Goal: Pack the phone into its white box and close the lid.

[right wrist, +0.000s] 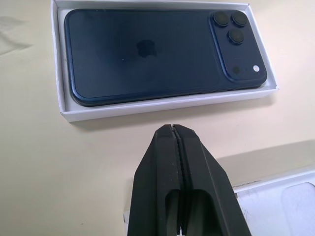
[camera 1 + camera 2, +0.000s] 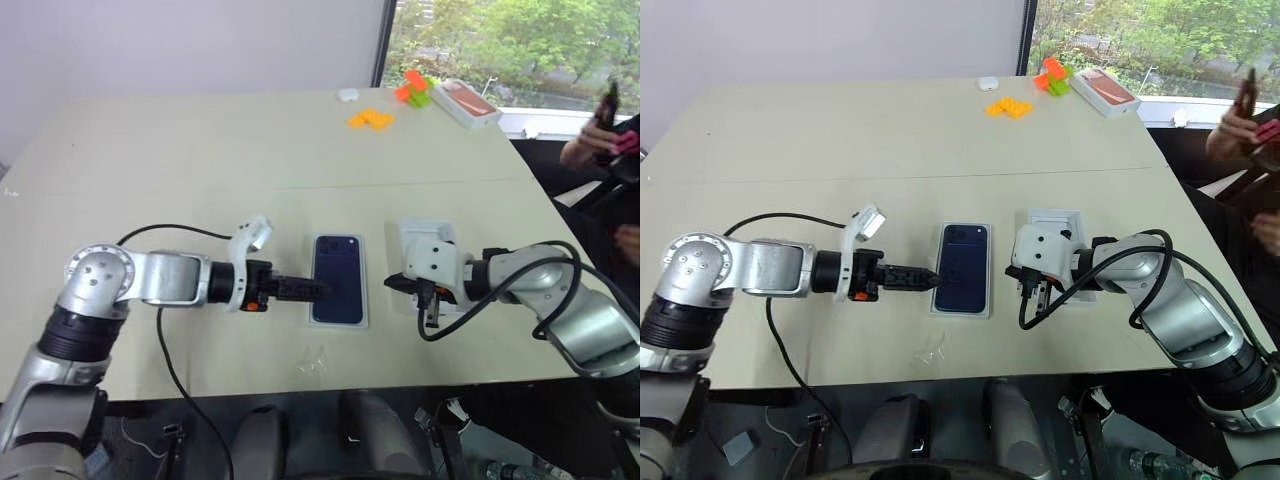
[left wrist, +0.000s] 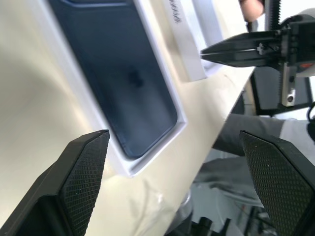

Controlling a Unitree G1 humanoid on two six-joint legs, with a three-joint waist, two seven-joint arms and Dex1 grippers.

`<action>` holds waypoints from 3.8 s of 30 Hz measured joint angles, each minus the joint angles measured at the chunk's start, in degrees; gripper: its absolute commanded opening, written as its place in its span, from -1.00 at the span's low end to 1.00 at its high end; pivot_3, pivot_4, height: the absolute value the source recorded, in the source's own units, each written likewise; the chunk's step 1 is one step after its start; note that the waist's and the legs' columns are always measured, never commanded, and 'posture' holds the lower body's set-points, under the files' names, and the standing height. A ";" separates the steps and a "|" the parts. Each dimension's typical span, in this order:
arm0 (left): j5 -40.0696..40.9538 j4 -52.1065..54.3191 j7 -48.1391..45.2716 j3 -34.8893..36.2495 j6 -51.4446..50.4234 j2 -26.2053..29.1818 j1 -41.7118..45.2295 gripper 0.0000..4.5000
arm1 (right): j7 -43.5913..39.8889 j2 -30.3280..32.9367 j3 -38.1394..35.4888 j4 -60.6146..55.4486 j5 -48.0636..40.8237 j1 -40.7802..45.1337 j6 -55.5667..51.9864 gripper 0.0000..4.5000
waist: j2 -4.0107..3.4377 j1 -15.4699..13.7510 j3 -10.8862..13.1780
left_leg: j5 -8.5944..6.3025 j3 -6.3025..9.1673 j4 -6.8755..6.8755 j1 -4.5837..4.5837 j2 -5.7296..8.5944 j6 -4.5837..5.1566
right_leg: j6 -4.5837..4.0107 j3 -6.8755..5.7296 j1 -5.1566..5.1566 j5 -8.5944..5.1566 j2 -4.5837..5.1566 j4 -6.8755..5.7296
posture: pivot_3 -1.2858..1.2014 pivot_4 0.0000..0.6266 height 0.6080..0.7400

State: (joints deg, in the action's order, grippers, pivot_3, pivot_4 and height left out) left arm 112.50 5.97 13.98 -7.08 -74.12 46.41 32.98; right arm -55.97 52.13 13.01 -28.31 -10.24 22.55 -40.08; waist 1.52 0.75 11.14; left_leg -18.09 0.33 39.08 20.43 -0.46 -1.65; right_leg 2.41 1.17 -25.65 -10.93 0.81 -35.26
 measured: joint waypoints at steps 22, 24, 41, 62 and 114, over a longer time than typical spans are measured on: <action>-70.91 13.74 -24.86 0.69 35.31 -1.22 -21.28 0.98 | 7.42 -8.55 -0.57 4.97 -0.08 2.11 -0.08 -1.00 | -0.01 0.00 0.02 | -0.12 -0.09 -0.10 0.07 -0.07 0.20 | 0.07 0.02 -0.02 -0.04 0.01 0.20 | 0.03 -0.52 1.00; -73.91 14.52 -26.51 0.16 36.41 -2.20 -21.66 0.98 | 7.61 -8.54 -0.57 4.91 -0.11 1.67 -0.08 -1.00 | -0.01 0.01 0.03 | -0.12 -0.10 -0.10 0.05 -0.10 0.21 | 0.07 0.02 -0.01 -0.04 -0.02 0.19 | 0.03 -0.52 1.00; -88.24 15.62 -36.71 -6.69 35.55 -9.56 -20.18 0.98 | 7.22 -4.72 -3.01 -1.43 -2.38 -3.79 -3.24 -1.00 | 0.00 0.18 0.02 | -0.19 -0.10 -0.10 0.02 -0.16 0.33 | 0.09 0.02 -0.01 -0.05 -0.11 0.17 | 0.03 -0.52 1.00; -93.11 16.78 -39.19 -5.08 32.16 -11.75 -21.55 -0.10 | 8.61 -4.87 -1.58 -1.58 -1.06 -4.07 -3.99 -1.00 | 0.00 0.15 0.03 | -0.22 -0.09 -0.08 -0.01 -0.20 0.39 | 0.09 0.02 -0.01 -0.05 -0.15 0.15 | 0.03 -0.52 1.00; -95.83 17.48 -43.81 -0.47 31.96 -11.62 -24.03 -0.12 | -1.18 2.33 6.17 -8.24 0.36 -7.27 0.48 -0.98 | 0.02 -0.09 0.02 | -0.24 -0.07 0.02 -0.06 -0.21 0.41 | 0.10 -0.06 0.11 -0.06 -0.09 0.15 | 0.03 -0.52 1.00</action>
State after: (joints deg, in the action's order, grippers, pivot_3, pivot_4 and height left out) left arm 16.67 23.45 -29.83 -7.55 -42.16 34.78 8.95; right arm -57.16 54.46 19.18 -36.55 -9.89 15.28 -39.61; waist 1.54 0.66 11.16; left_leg -18.33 0.26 39.10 20.37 -0.67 -1.23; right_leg 2.51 1.11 -25.55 -11.00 0.72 -35.11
